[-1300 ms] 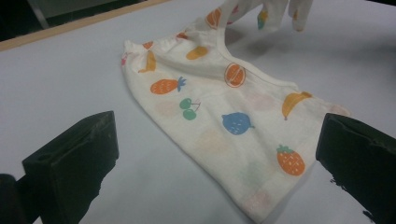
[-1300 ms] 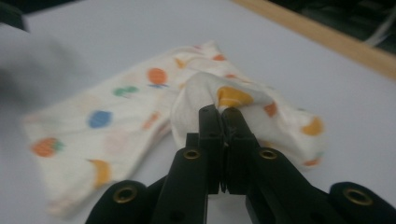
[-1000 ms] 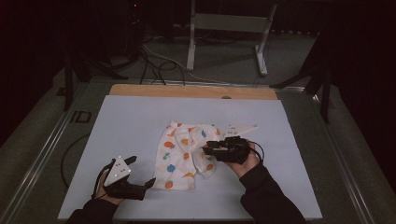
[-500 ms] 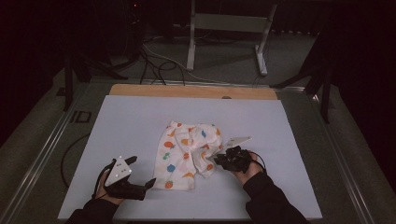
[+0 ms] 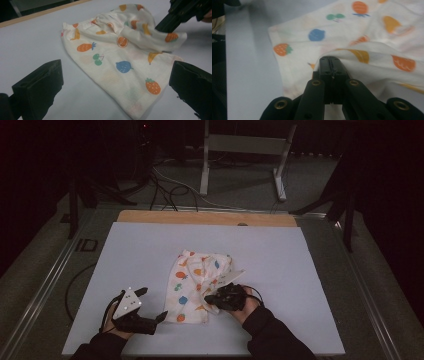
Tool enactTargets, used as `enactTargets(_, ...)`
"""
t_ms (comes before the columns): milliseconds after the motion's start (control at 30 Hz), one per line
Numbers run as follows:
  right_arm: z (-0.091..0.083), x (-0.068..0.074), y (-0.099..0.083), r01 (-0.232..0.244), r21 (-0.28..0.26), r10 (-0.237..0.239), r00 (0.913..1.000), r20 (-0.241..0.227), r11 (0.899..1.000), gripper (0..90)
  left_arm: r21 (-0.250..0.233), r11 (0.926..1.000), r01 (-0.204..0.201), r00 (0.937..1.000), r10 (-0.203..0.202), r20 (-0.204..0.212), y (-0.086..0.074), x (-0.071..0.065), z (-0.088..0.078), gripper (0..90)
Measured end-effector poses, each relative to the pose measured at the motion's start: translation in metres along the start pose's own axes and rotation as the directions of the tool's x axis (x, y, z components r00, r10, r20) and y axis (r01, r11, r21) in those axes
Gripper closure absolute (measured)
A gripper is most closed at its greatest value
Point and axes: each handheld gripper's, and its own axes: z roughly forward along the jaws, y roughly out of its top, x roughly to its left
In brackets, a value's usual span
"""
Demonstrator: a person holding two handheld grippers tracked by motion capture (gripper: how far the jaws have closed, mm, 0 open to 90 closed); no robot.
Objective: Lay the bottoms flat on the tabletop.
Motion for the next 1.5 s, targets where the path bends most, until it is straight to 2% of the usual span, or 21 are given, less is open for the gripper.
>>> enactTargets(167,0.020,0.002,0.002,0.006,0.039,-0.005,0.9999,-0.014,0.999,89.9,-0.001,1.0000,0.001,1.0000,-0.001,0.003,0.000,0.000,0.000,0.1)
enactTargets(233,0.036,0.005,-0.003,0.031,0.078,-0.027,0.9985,-0.048,0.996,87.7,-0.002,1.0000,0.000,1.0000,0.000,0.005,-0.001,0.000,-0.001,0.2)
enactTargets(300,0.038,0.008,-0.005,0.040,0.063,-0.036,0.9975,-0.060,0.997,85.7,-0.002,1.0000,0.000,1.0000,0.000,0.005,-0.001,0.000,-0.001,0.1)
enactTargets(333,0.037,0.009,-0.003,0.043,0.078,-0.039,0.9976,-0.058,0.996,83.7,-0.002,1.0000,0.002,1.0000,-0.002,0.007,-0.001,0.000,-0.001,0.1)
enactTargets(367,0.035,0.010,-0.002,0.040,0.087,-0.036,0.9979,-0.053,0.995,81.8,-0.001,1.0000,0.000,1.0000,0.000,0.006,-0.001,0.000,-0.001,0.1)
enactTargets(467,0.017,0.012,0.003,0.060,0.060,-0.059,0.9981,-0.020,0.996,74.9,-0.007,1.0000,0.000,1.0000,0.000,0.005,0.000,0.000,-0.001,0.1)
enactTargets(600,-0.014,0.005,0.002,0.062,0.017,-0.063,0.9952,0.075,0.998,68.8,-0.008,1.0000,0.004,1.0000,-0.004,0.004,0.000,0.001,-0.002,0.1)
enactTargets(633,-0.014,0.005,0.002,0.062,0.017,-0.063,0.9952,0.075,0.998,68.8,-0.007,1.0000,0.003,1.0000,-0.003,0.003,-0.001,0.001,-0.001,0.1)
enactTargets(667,-0.026,-0.001,-0.005,0.025,0.003,-0.025,0.9940,0.106,1.000,64.8,-0.008,1.0000,0.004,1.0000,-0.004,0.004,-0.001,0.001,-0.001,0.1)
enactTargets(733,-0.033,-0.008,-0.016,-0.013,-0.001,0.013,0.9928,0.119,1.000,60.0,-0.008,1.0000,0.005,1.0000,-0.005,0.004,-0.001,0.001,-0.001,0.2)
enactTargets(900,-0.033,-0.017,-0.032,-0.100,0.020,0.097,0.9884,0.117,0.995,56.7,-0.007,1.0000,0.001,1.0000,-0.001,0.003,0.000,0.000,0.000,0.1)
enactTargets(967,-0.031,-0.017,-0.032,-0.110,0.015,0.108,0.9881,0.109,0.994,57.4,-0.007,1.0000,0.000,1.0000,0.000,0.005,0.000,0.000,0.000,0.1)
enactTargets(1000,-0.025,-0.016,-0.033,-0.110,0.035,0.107,0.9904,0.089,0.993,59.4,-0.004,1.0000,-0.002,1.0000,0.002,0.007,0.000,0.000,0.000,0.1)
enactTargets(1033,-0.021,-0.015,-0.033,-0.104,0.052,0.099,0.9906,0.094,0.993,64.1,-0.003,1.0000,-0.003,1.0000,0.003,0.007,0.000,0.000,0.000,0.1)
enactTargets(1067,-0.021,-0.015,-0.033,-0.104,0.052,0.099,0.9906,0.094,0.993,64.1,-0.002,1.0000,-0.005,1.0000,0.005,0.006,0.000,0.000,0.000,0.1)
enactTargets(1100,-0.015,-0.017,-0.035,-0.105,0.088,0.097,0.9915,0.086,0.991,67.3,-0.002,1.0000,-0.005,1.0000,0.005,0.006,0.000,0.001,0.000,0.1)
enactTargets(1200,-0.010,-0.017,-0.037,-0.110,0.123,0.104,0.9928,0.061,0.986,75.7,-0.004,1.0000,-0.003,1.0000,0.003,0.004,0.000,0.001,-0.001,0.1)
enactTargets(1267,-0.010,-0.016,-0.036,-0.113,0.130,0.107,0.9930,0.049,0.985,86.0,-0.004,1.0000,-0.003,1.0000,0.003,0.005,0.000,0.001,-0.001,0.1)
enactTargets(1333,-0.011,-0.014,-0.036,-0.114,0.131,0.107,0.9923,0.061,0.985,88.9,-0.006,1.0000,-0.004,1.0000,0.004,0.005,0.000,0.001,-0.001,0.1)
enactTargets(1400,-0.020,-0.013,-0.034,-0.104,0.122,0.095,0.9924,0.079,0.987,90.0,-0.009,1.0000,-0.003,1.0000,0.003,0.005,0.000,0.000,-0.001,0.1)
enactTargets(1500,-0.029,-0.012,-0.034,-0.114,0.095,0.106,0.9905,0.088,0.989,90.0,-0.011,0.9999,-0.004,1.0000,0.004,0.003,0.000,0.001,-0.001,0.2)
